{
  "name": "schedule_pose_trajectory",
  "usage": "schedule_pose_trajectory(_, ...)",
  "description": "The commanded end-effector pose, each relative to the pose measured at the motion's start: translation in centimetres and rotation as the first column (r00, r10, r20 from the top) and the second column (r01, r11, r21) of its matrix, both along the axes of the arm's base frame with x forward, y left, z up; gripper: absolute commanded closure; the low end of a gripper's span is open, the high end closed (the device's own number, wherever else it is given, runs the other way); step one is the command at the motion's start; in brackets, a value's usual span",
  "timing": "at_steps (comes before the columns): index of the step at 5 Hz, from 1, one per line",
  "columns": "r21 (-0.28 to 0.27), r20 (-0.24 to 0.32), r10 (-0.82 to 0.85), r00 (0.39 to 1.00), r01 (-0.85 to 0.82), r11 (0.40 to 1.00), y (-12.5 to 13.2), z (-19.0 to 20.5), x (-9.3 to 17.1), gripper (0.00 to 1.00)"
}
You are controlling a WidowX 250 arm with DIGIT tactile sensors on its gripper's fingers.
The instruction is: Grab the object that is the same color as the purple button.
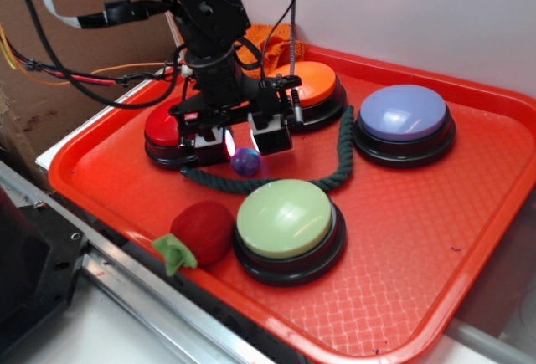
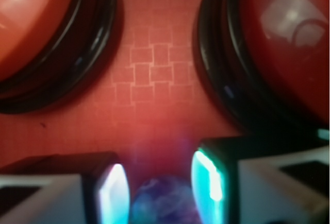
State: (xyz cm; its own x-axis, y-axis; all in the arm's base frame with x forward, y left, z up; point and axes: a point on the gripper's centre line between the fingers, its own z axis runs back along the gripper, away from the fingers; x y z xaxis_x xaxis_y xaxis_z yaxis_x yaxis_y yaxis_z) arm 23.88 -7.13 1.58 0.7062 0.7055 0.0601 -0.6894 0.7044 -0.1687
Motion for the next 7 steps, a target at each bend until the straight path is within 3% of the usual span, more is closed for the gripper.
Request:
schedule_pose_trajectory(1, -0.009, 0.066, -0.025, 0.998, 0.025, 1.000, -0.4, 2.7, 0.3, 1.00)
schedule_pose_trajectory(2, -0.011, 0.099, -0.062, 0.993, 0.063, 0.998, -0.4, 4.8, 0.4, 1.00)
schedule_pose_trajectory(3, 0.038, 0.134, -0.184, 0.974, 0.180, 0.983, -0.1, 8.8, 0.5, 1.00)
schedule_pose_trajectory(4, 0.067, 0.092, -0.362, 0.928, 0.356, 0.932, 0.6, 13.1, 0.1, 1.00)
schedule_pose_trajectory(6, 0.120, 0.059, -0.496, 0.866, 0.487, 0.865, 1.6, 19.5, -0.4, 1.00)
schedule_pose_trajectory(7, 0.135, 0.051, -0.525, 0.850, 0.515, 0.846, 1.5, 20.7, 0.0, 1.00)
